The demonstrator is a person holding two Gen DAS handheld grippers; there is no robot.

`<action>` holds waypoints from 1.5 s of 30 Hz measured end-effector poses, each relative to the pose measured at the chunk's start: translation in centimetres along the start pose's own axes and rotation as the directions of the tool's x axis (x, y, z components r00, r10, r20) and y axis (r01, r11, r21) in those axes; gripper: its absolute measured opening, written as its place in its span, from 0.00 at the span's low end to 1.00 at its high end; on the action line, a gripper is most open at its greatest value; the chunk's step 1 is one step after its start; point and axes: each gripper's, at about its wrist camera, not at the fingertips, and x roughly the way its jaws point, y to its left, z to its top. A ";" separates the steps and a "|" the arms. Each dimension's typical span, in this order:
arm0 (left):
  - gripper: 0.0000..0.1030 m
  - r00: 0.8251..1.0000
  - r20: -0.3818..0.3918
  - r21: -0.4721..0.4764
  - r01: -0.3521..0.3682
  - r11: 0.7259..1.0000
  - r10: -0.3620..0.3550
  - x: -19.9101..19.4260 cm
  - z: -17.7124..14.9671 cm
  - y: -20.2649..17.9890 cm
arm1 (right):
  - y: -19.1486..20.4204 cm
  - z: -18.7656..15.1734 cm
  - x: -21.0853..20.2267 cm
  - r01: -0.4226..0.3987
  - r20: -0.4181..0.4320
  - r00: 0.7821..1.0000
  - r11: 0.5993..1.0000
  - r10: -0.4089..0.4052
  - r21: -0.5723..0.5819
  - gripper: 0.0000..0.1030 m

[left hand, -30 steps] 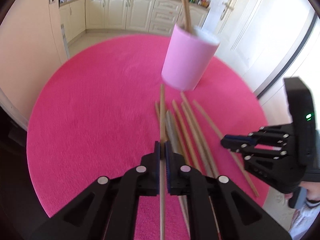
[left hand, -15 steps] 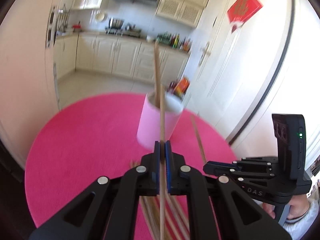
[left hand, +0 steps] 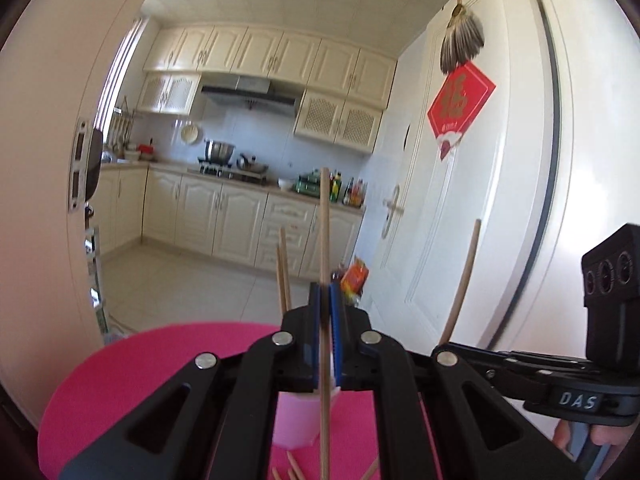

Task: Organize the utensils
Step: 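Raise the left tool's chopstick into the pink cup while the right tool inserts its own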

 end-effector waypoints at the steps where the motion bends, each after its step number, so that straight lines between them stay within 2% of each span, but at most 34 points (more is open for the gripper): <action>1: 0.05 1.000 0.031 0.005 0.003 1.000 -0.003 0.3 0.4 -0.2 | 0.1 0.4 -0.1 0.006 0.025 1.000 1.000 -0.006 -0.002 0.05; 8: 0.05 0.993 0.121 0.032 -0.018 0.999 0.014 2.9 2.0 -0.4 | -0.7 3.4 0.4 0.020 0.157 0.987 1.000 -0.021 0.007 0.05; 11: 0.05 0.983 0.181 0.017 -0.013 1.000 0.010 3.1 1.9 -0.2 | -1.1 4.0 0.5 0.032 0.195 0.980 0.999 -0.034 0.012 0.05; 13: 0.05 0.974 0.222 0.003 -0.034 0.999 0.032 3.6 2.2 -0.1 | -1.1 4.1 0.5 0.048 0.227 0.973 0.999 -0.050 0.014 0.05; 17: 0.05 0.957 0.282 -0.020 -0.070 0.997 0.073 4.4 2.2 0.2 | -0.9 3.9 1.3 0.074 0.241 0.968 0.997 -0.071 -0.002 0.05; 22: 0.05 0.946 0.311 -0.023 -0.094 0.995 0.096 5.8 1.8 0.4 | -1.5 3.4 2.4 0.083 0.228 0.971 0.996 -0.078 -0.011 0.05; 27: 0.05 0.948 0.292 0.015 -0.135 0.991 0.124 7.0 0.6 0.6 | -1.9 3.0 3.4 0.086 0.203 0.976 0.996 -0.084 -0.001 0.05; 30: 0.05 0.956 0.263 0.027 -0.146 0.989 0.134 7.5 -0.1 0.9 | -2.1 2.7 3.8 0.081 0.189 0.979 0.997 -0.080 0.001 0.05; 37: 0.06 0.977 0.179 0.060 -0.129 0.990 0.116 7.8 -0.8 1.1 | -2.0 2.1 4.6 0.097 0.173 0.980 0.995 -0.096 0.003 0.05; 42: 0.06 0.986 0.139 0.064 -0.103 0.993 0.093 7.3 -0.9 1.3 | -1.7 1.3 4.9 0.124 0.175 0.977 0.992 -0.123 0.003 0.05; 44: 0.16 0.987 0.129 0.069 -0.104 0.992 0.095 7.1 -1.0 1.2 | -1.6 1.1 5.0 0.137 0.176 0.975 0.991 -0.135 0.004 0.06; 45: 0.24 0.988 0.125 0.067 -0.103 0.992 0.094 6.9 -1.0 1.3 | -1.6 1.0 5.0 0.137 0.175 0.975 0.991 -0.136 0.009 0.06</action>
